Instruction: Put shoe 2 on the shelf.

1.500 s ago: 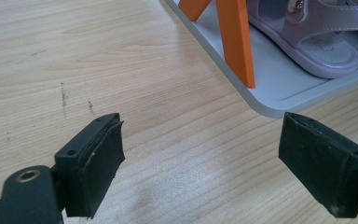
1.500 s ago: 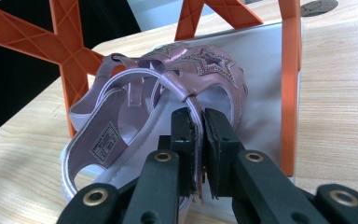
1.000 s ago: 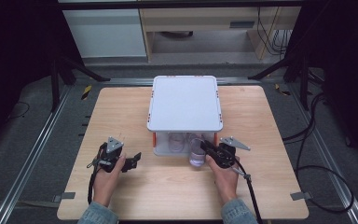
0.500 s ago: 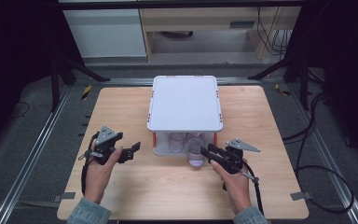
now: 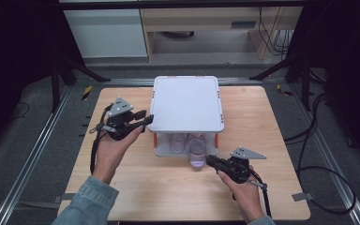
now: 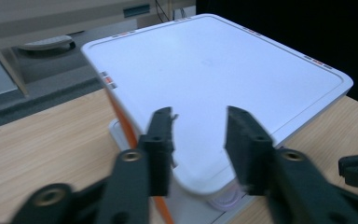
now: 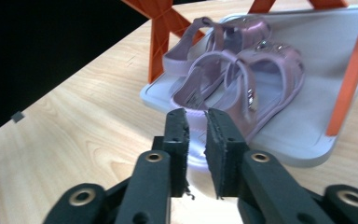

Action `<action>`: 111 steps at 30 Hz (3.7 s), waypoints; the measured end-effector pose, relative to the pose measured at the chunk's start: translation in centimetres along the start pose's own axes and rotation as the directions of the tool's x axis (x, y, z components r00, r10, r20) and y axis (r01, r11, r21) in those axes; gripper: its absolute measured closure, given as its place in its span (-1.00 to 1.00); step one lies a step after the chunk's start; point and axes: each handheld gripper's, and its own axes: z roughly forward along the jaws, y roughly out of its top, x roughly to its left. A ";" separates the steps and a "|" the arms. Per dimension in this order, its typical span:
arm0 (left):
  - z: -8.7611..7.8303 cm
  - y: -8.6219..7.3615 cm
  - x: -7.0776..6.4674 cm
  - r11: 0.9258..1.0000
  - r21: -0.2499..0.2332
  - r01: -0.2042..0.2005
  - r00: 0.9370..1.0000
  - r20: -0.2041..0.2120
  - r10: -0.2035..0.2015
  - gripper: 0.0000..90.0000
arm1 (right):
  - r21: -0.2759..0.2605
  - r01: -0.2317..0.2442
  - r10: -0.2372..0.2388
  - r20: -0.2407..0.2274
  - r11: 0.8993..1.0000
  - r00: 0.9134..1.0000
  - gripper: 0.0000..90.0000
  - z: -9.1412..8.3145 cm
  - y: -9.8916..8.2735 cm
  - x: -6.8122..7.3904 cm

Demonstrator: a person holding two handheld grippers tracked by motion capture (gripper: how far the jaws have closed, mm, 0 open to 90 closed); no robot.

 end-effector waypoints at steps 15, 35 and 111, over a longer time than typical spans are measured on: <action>4.6 -0.5 -1.6 0.993 0.115 -0.015 1.000 0.028 0.011 0.87 | 0.108 0.003 0.004 -0.066 0.994 0.998 0.90 1.3 -0.9 0.2; 5.2 -0.5 -1.2 0.992 0.122 -0.015 1.000 0.011 0.014 0.88 | 0.244 0.031 -0.015 -0.068 0.969 0.998 0.90 4.3 -1.8 0.3; 2.9 -1.2 -0.9 1.000 -0.015 -0.005 1.000 -0.028 0.004 -0.54 | 0.155 0.027 -0.036 0.056 0.987 0.998 -0.06 5.9 1.9 -1.6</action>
